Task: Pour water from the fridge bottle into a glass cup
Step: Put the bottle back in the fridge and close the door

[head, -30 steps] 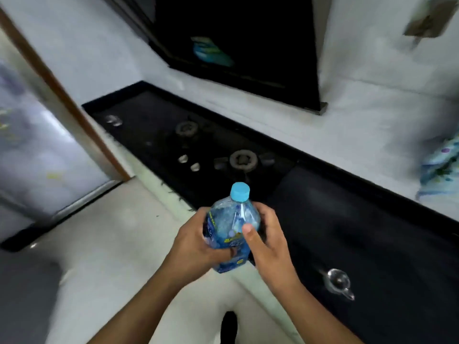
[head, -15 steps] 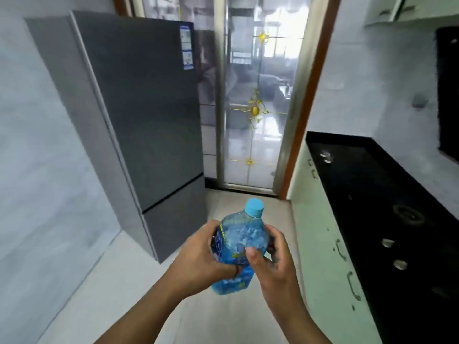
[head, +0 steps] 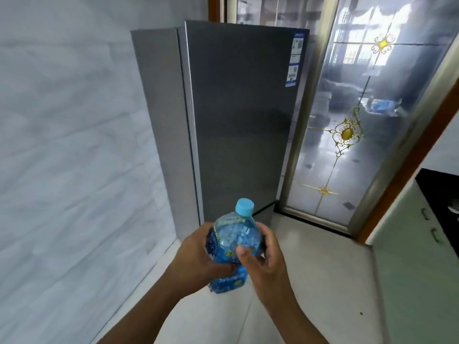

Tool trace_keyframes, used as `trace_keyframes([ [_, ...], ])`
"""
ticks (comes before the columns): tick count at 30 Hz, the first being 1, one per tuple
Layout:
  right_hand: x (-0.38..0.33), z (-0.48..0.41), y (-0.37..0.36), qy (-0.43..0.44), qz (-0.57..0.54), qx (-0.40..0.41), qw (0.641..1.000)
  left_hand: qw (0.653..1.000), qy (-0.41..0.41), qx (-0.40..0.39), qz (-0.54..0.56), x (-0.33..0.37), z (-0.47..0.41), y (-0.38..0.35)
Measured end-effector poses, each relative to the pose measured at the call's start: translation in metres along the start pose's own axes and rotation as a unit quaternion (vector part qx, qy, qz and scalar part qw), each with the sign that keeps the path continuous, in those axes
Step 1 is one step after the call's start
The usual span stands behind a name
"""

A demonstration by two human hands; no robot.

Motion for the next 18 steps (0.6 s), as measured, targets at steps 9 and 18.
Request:
trace_keyframes([
  [9, 0.032, -0.163, -0.057, 0.002, -0.034, -0.155, 0.987, 0.988, 0.088, 0.12, -0.035, -0.047, -0.114, 0.047],
  [18, 0.046, -0.27, -0.108, 0.008, -0.027, -0.248, 0.968, 0.964, 0.153, 0.212, -0.055, -0.076, -0.177, 0.092],
])
Point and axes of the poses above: each hand's wrist, its own z-axis away from the middle knuckle, its own y-axis out of the back of the hand, x = y × z, the point moved 4 cm from there along -z, towards the middle knuckle, and after that the axes turned 5 degrees about -z, right-handed, at the moved point
